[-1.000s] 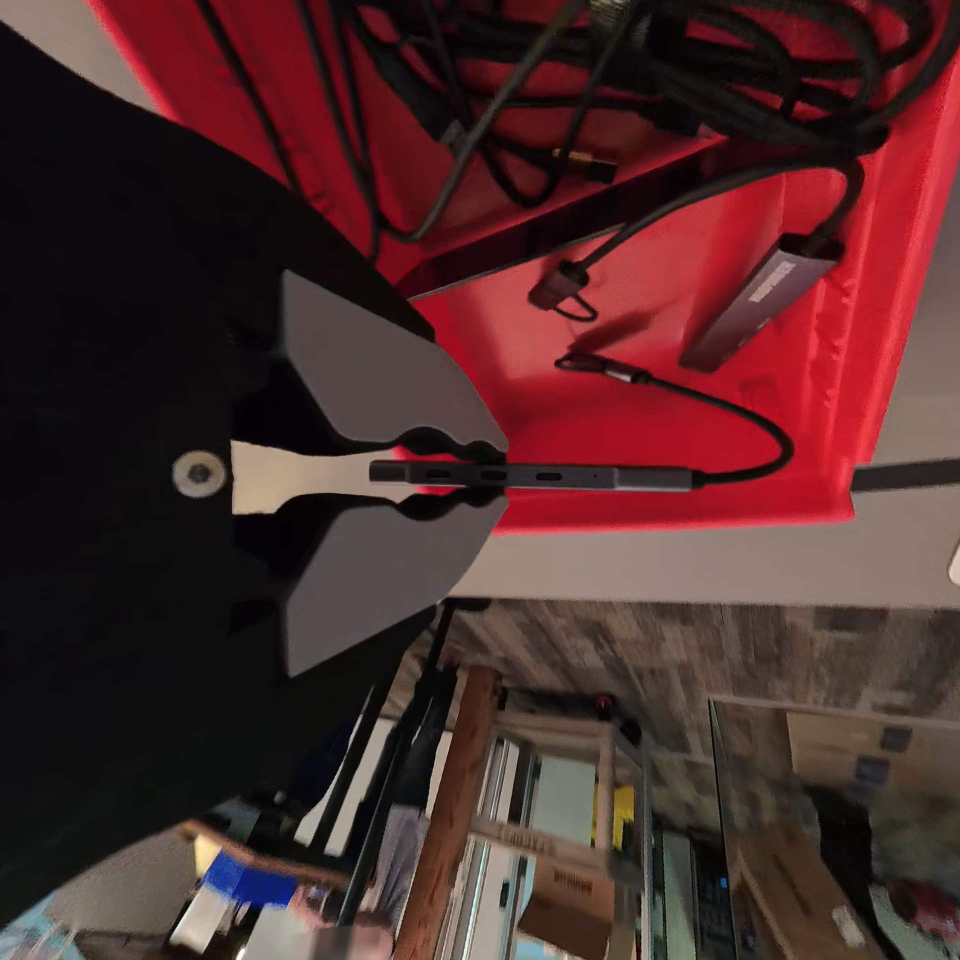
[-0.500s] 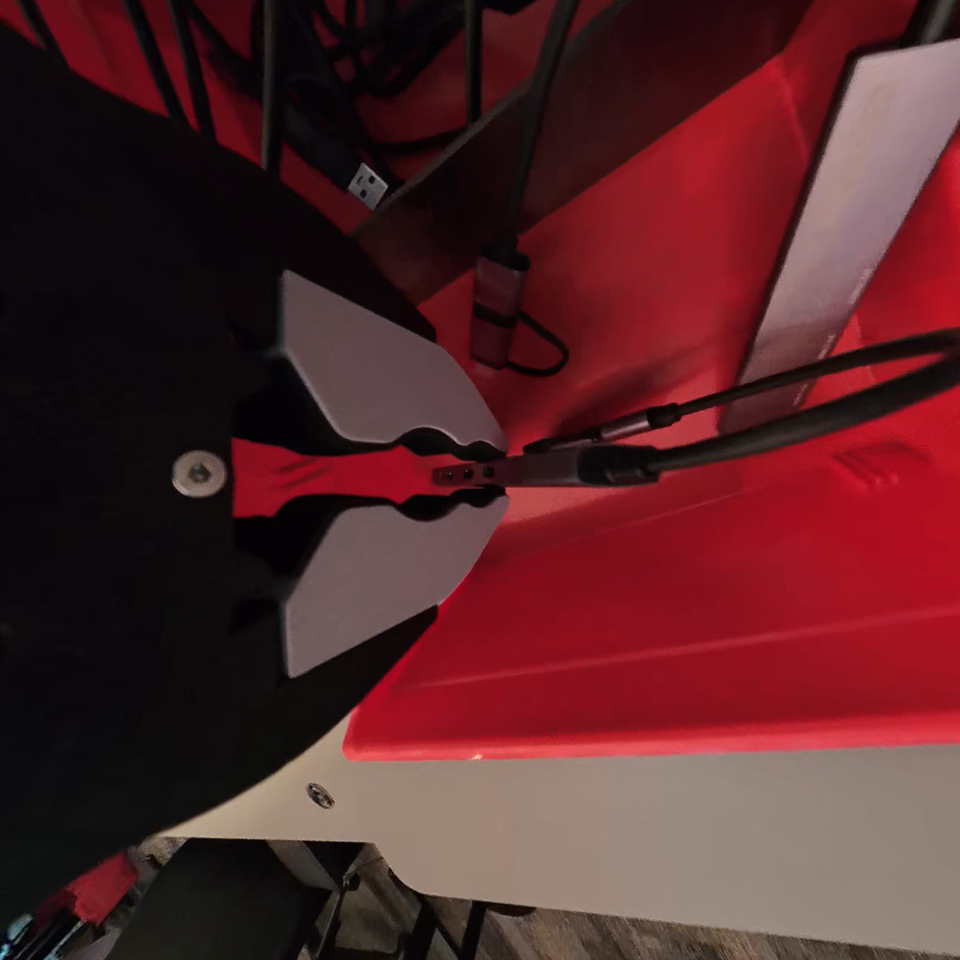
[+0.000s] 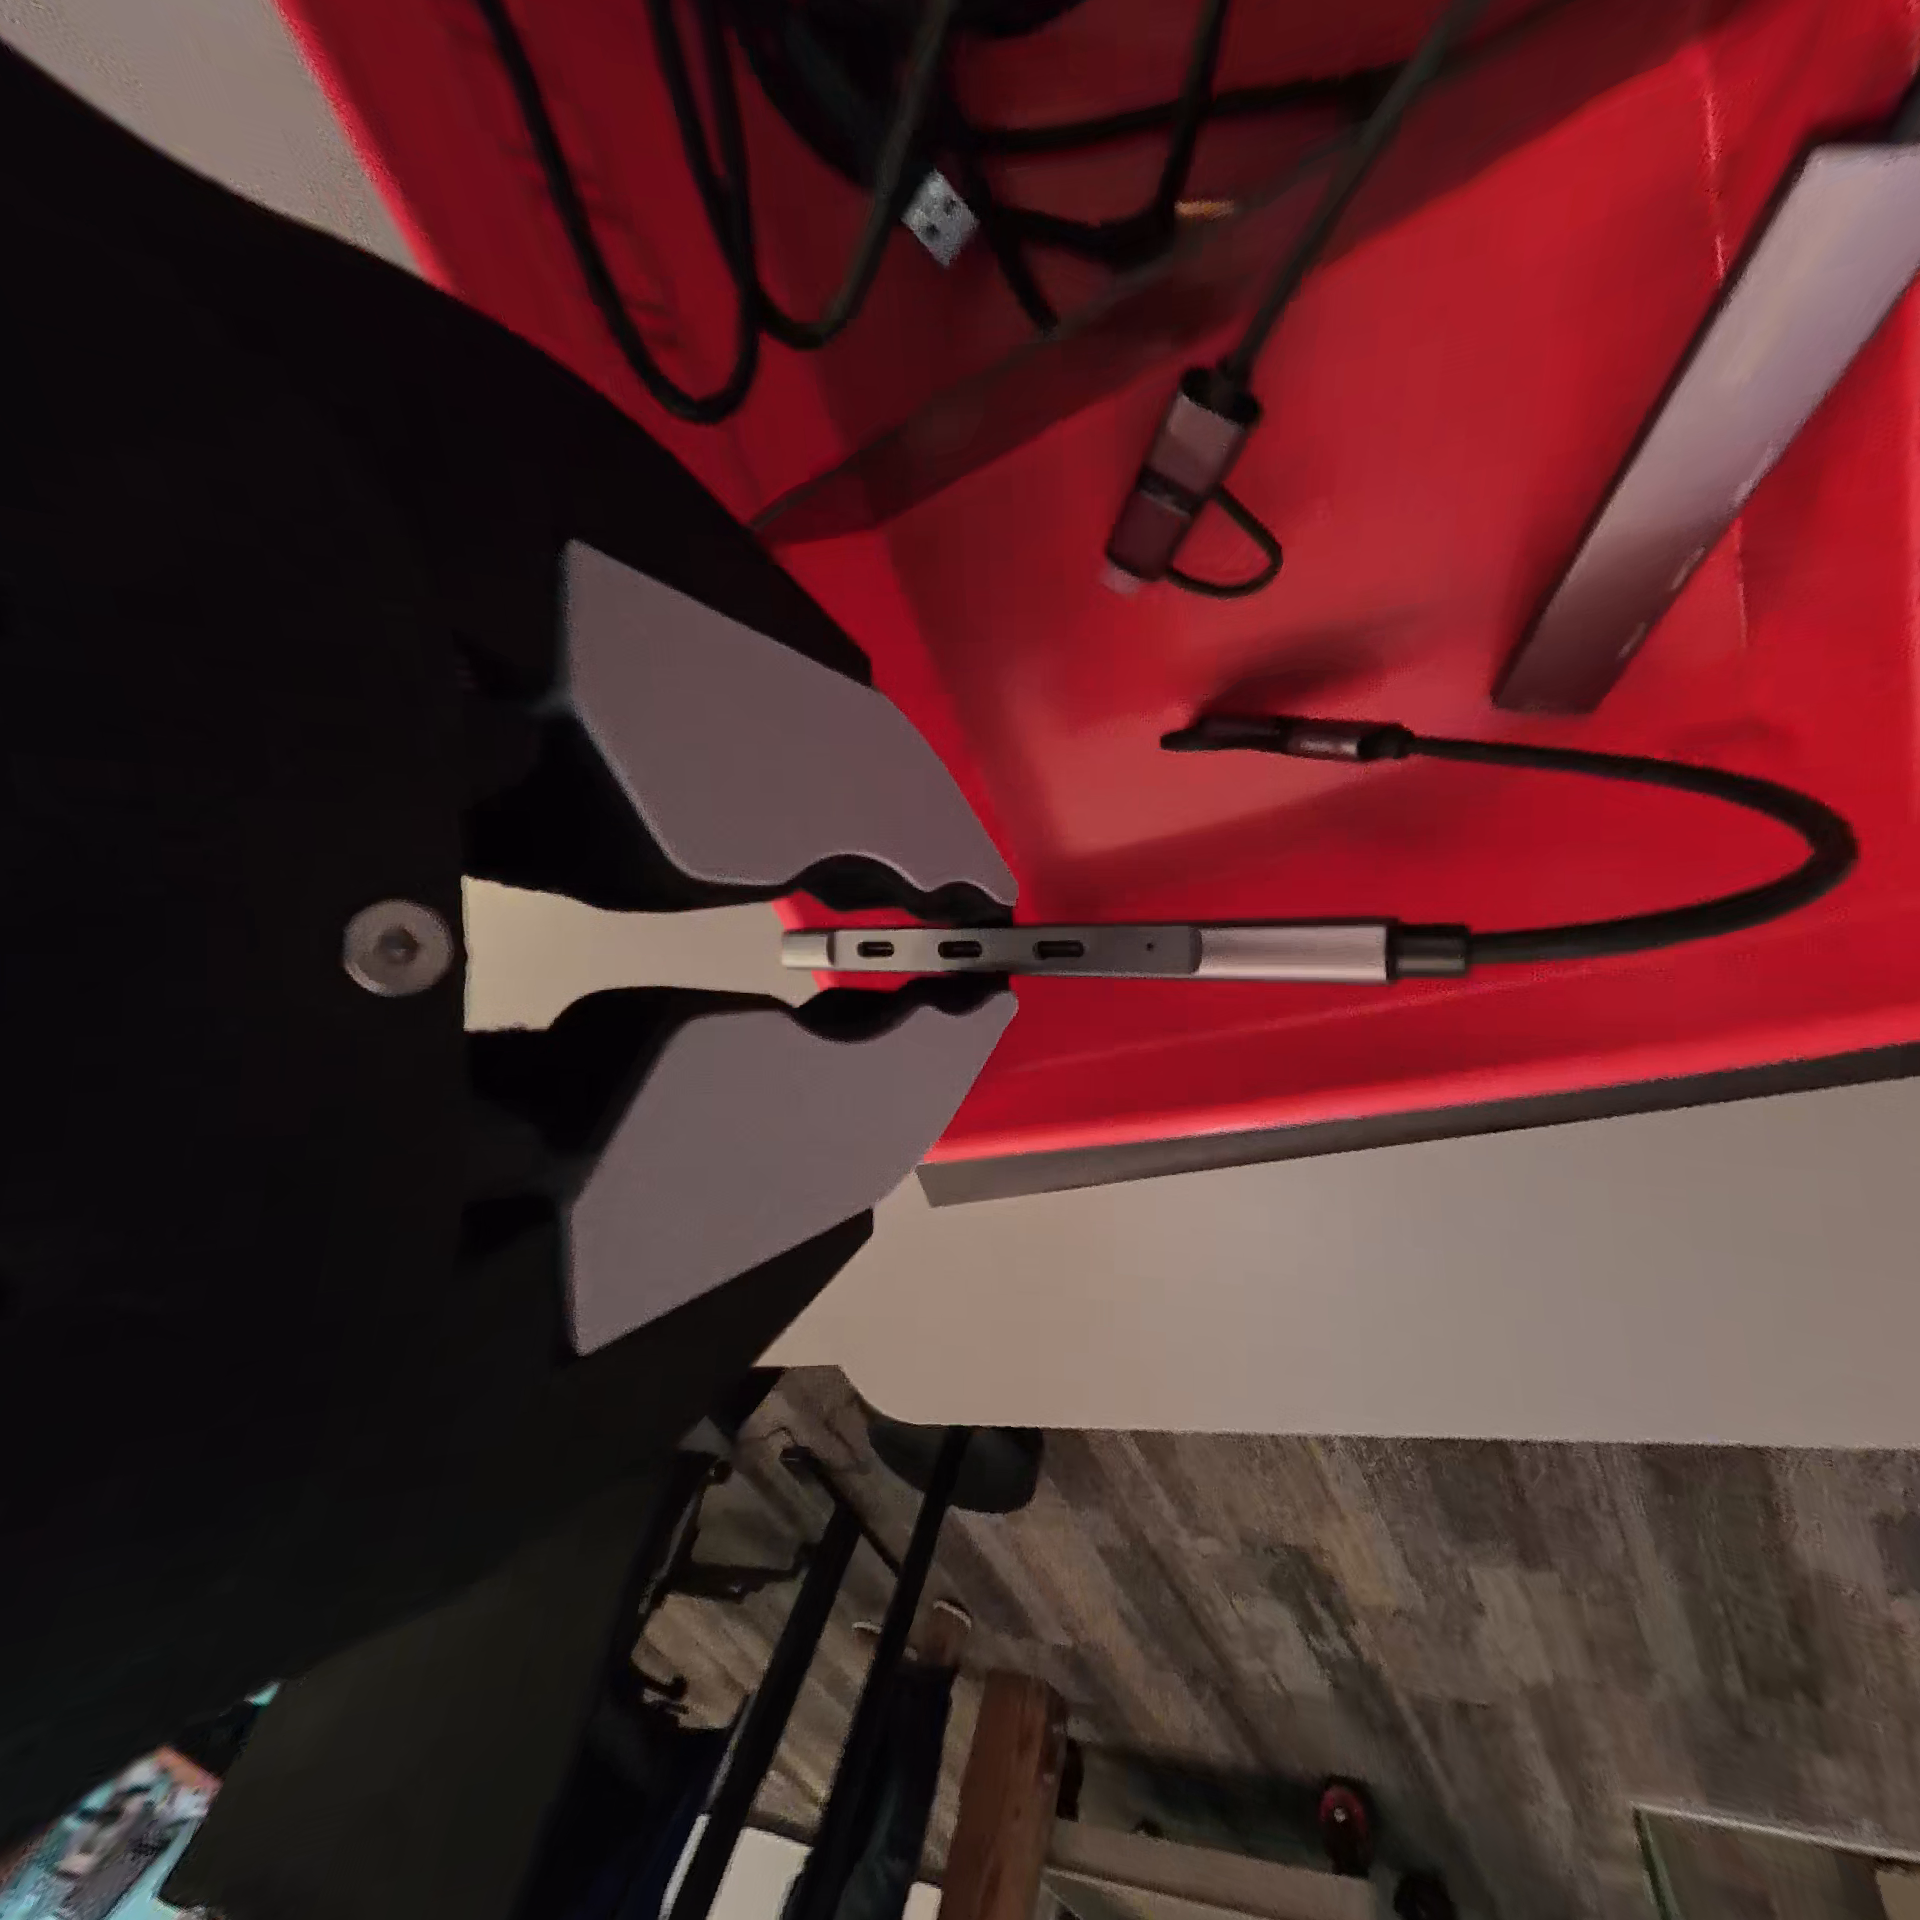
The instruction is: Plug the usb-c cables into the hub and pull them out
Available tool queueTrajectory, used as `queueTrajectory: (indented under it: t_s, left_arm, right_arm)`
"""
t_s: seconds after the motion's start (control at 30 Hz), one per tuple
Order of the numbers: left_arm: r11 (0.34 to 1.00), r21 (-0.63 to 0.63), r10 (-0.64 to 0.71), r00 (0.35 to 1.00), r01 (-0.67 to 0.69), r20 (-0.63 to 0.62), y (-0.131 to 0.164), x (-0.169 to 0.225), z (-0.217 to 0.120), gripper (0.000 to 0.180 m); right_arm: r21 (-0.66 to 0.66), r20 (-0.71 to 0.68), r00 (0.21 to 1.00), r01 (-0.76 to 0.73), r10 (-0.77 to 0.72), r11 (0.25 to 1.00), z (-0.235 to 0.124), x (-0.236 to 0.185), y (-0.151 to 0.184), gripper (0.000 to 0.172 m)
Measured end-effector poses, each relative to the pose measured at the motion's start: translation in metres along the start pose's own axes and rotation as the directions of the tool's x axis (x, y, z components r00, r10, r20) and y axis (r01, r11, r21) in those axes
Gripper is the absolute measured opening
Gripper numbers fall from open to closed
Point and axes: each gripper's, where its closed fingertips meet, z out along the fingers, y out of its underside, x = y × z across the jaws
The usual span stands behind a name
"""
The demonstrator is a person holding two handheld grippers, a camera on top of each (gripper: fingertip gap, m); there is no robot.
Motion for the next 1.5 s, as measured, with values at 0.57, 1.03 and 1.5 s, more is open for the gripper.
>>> queueTrajectory:
  t_s: [0.57,1.03,1.5]
  left_arm:
    - [0.997,-0.024,-0.068,0.993,0.071,0.091,-0.017,-0.008,-0.003,0.072]
    - [0.777,-0.475,0.164,0.596,0.414,0.786,-0.031,-0.18,-0.338,0.088]
    - [0.507,-0.565,-0.116,0.701,0.651,0.703,0.062,-0.204,-0.355,0.006]
  right_arm:
    - [0.149,0.175,0.962,-0.237,0.21,0.96,0.003,-0.042,-0.011,0.032]
    - [0.024,0.184,0.387,-0.921,0.903,0.39,-0.037,-0.113,0.065,0.065]
    - [-0.248,0.029,0.348,-0.906,0.937,0.344,-0.009,-0.14,0.064,0.013]
